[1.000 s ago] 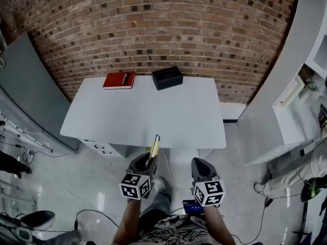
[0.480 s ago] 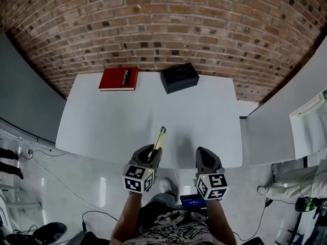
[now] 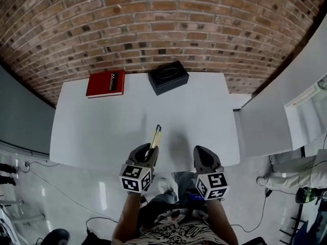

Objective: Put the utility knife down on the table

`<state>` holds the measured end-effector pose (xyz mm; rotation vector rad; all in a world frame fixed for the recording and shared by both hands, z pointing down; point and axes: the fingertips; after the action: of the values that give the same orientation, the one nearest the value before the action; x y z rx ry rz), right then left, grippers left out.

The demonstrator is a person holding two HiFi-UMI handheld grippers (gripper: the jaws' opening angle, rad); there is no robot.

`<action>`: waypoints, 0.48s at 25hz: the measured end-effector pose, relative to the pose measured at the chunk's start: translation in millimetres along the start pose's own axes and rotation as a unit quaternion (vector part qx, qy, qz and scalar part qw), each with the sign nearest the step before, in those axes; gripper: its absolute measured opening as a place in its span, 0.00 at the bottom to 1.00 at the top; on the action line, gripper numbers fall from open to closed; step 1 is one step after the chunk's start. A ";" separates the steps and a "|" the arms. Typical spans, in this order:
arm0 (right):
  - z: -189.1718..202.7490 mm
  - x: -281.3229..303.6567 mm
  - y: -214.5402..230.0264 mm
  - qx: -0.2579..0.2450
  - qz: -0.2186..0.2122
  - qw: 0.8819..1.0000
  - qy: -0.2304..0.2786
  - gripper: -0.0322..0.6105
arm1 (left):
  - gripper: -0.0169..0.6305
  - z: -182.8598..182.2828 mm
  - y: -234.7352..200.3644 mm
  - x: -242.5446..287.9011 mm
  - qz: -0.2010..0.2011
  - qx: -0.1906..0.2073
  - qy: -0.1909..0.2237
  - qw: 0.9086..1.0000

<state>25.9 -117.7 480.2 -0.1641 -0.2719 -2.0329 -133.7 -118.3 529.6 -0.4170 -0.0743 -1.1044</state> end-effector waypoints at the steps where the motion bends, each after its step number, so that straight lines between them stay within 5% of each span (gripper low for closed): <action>1: 1.8 -0.1 1.6 0.000 -0.001 1.000 -0.002 0.05 | 0.22 1.0 1.5 2.0 0.000 -0.001 -0.001 1.000; 12: 10.1 14.0 22.6 0.000 -0.013 1.000 -0.014 0.05 | 0.22 11.0 -2.7 22.5 -0.013 -0.007 -0.018 1.000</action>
<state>39.5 -137.0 495.9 -0.1903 -0.2935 -2.0577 -124.2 -134.5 546.4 -0.4493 -0.1036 -1.1245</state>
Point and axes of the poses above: the fingertips, and each gripper's own axes: x forward along the fingers, y to its right, z out of its underside, and after that the axes turned 10 degrees about y, right-handed
